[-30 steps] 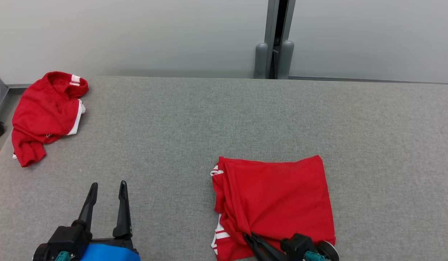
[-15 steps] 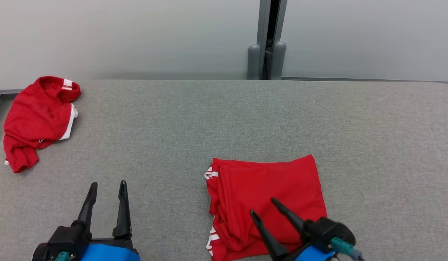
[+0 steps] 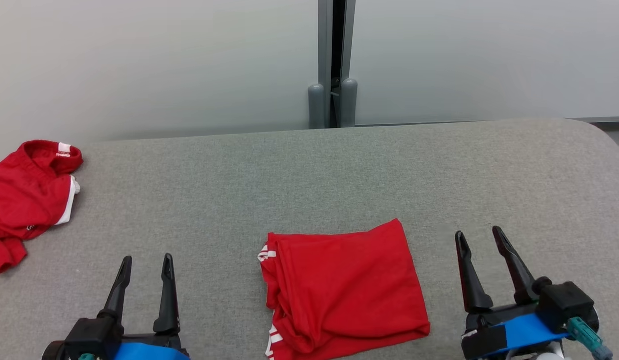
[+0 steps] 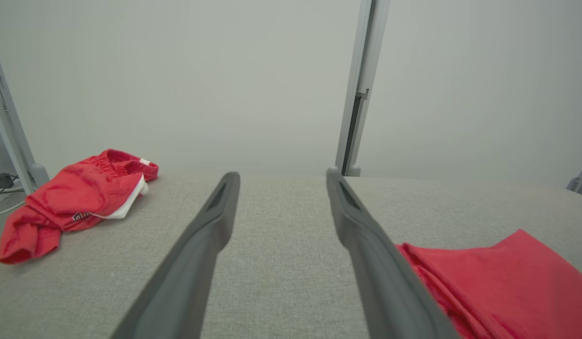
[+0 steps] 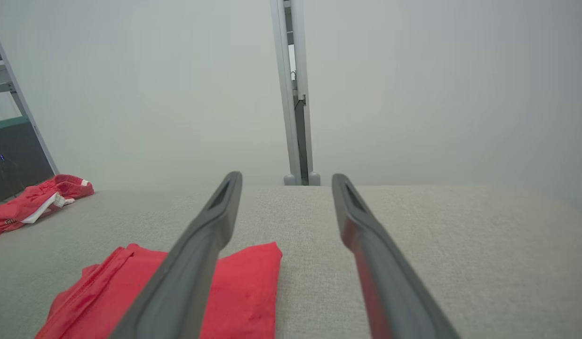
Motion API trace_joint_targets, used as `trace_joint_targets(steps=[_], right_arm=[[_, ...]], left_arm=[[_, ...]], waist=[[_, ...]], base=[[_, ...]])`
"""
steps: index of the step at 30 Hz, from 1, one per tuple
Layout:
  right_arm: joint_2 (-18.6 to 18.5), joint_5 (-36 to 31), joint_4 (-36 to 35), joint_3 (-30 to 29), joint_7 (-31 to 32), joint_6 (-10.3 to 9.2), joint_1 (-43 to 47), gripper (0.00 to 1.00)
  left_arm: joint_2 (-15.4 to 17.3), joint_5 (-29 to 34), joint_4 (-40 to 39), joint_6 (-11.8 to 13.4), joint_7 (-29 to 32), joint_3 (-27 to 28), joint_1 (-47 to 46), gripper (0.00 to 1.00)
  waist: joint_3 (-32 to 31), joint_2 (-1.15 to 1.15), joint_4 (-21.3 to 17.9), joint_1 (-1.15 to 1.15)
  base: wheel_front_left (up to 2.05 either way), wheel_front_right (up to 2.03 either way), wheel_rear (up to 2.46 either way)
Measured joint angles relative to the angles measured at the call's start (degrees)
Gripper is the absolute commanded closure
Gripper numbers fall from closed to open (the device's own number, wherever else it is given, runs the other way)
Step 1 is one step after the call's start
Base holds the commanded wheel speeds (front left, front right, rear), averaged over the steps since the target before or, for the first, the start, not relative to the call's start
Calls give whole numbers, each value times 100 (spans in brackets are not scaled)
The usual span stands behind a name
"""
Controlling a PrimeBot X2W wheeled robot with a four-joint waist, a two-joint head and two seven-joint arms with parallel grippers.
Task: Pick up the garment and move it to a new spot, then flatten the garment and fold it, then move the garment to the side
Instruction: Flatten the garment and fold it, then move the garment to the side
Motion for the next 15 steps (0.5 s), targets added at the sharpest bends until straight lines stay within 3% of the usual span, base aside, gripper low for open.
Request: trace_joint_targets(steps=[15], right_arm=[[192,-113,146,-393,0,0,428,0]], left_arm=[[0,112,-104,0,0,167,341,0]], waist=[[-243,0,-103,0]], base=[[0,0,0]])
